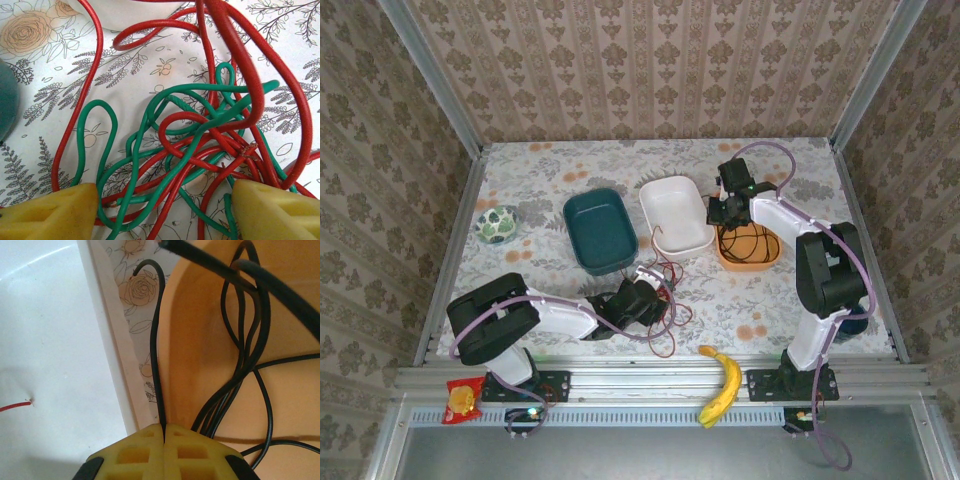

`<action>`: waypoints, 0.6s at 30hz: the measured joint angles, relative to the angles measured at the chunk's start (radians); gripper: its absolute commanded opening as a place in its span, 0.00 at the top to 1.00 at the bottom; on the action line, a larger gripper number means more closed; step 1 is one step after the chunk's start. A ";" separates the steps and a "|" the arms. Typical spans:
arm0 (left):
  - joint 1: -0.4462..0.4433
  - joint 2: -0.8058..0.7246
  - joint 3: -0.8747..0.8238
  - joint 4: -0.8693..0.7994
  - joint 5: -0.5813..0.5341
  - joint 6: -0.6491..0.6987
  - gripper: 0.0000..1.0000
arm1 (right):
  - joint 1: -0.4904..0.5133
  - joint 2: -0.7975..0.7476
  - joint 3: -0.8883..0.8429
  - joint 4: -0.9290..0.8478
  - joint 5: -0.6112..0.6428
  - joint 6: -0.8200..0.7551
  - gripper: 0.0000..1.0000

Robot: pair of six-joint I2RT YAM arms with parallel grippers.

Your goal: Untangle the cables

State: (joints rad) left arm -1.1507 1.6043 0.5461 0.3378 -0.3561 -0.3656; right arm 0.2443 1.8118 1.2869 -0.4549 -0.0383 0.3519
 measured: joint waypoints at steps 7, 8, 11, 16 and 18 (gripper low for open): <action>0.000 0.005 0.007 -0.005 0.000 0.000 0.27 | -0.034 -0.056 -0.073 0.054 -0.059 0.019 1.00; 0.000 0.007 0.010 -0.005 0.000 0.000 0.27 | -0.042 -0.064 -0.084 0.063 -0.073 0.023 1.00; 0.000 0.011 0.014 -0.006 0.000 0.000 0.27 | -0.060 -0.077 -0.104 0.083 -0.112 0.038 1.00; 0.000 0.011 0.016 -0.008 0.000 0.000 0.27 | -0.077 -0.101 -0.151 0.137 -0.166 0.057 1.00; 0.000 0.011 0.016 -0.008 0.000 -0.001 0.27 | -0.079 -0.110 -0.170 0.157 -0.182 0.068 1.00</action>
State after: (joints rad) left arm -1.1507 1.6157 0.5617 0.3294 -0.3557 -0.3664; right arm 0.1650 1.7016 1.1172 -0.2977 -0.2203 0.4202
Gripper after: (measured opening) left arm 0.725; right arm 0.065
